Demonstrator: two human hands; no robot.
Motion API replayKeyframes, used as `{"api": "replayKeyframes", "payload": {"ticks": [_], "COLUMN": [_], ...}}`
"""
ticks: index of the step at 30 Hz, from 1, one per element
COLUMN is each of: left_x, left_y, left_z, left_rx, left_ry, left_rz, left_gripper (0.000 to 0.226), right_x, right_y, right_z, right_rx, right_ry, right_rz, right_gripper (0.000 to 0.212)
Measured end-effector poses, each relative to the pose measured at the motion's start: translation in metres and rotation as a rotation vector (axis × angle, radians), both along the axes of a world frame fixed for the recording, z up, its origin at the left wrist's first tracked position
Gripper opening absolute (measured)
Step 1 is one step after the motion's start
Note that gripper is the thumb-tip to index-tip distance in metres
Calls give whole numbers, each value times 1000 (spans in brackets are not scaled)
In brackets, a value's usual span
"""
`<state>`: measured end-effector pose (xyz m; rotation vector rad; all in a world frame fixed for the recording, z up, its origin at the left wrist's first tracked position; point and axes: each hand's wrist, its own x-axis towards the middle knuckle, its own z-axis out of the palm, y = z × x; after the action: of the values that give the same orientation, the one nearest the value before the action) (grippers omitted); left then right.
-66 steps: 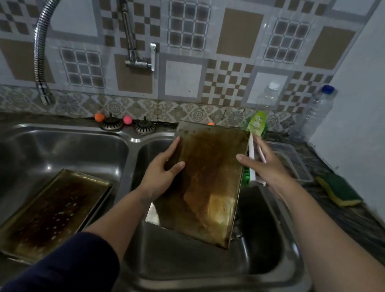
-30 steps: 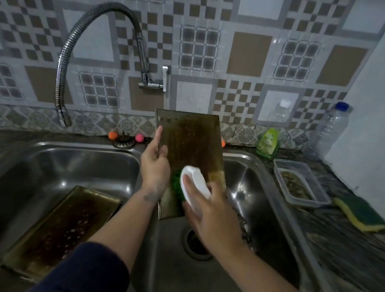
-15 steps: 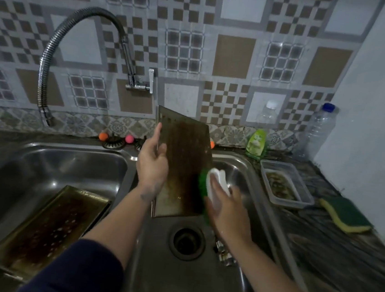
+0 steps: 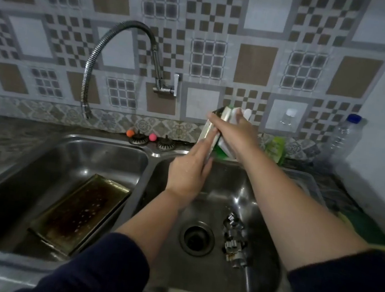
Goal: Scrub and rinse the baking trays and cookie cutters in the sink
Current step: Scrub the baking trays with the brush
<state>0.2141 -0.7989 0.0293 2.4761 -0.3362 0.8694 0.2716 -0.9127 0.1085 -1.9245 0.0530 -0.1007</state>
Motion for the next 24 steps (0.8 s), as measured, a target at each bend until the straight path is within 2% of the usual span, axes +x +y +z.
{"api": "replayKeyframes", "payload": {"ticks": [3,5,7,11,15,19,20,22,24], "left_x": [-8,-13,-9,1,-3,-12,-15,-20,-23], "left_y": [9,19,37,81,126,165,175,201,234], "left_z": [-4,-1,-4,-8,-6,-16,-20,-26,-34], "left_rx": [92,-26,-150,-151,-202,-349,-360,-344,-309], "left_ry": [-1,32,143,476,512,630,642,658,689], "left_rz": [26,21,44,235,304,197,201,246,295], "left_gripper": [65,52,48,60,63,66,67,69,69], "right_x": [1,-2,-3,-4,-12,-23,-24,-23,-22], "right_y": [0,0,0,12,39,77,89,113,140], "right_z": [-6,-6,0,12,4,-11,-14,-24,-38], "right_rx": [37,36,39,141,154,164,149,101,48], "right_ry": [-1,-25,-33,27,47,87,80,78,127], "right_rz": [-10,9,43,152,206,242,251,269,245], "right_gripper": [77,73,67,31,37,29,33,58,72]}}
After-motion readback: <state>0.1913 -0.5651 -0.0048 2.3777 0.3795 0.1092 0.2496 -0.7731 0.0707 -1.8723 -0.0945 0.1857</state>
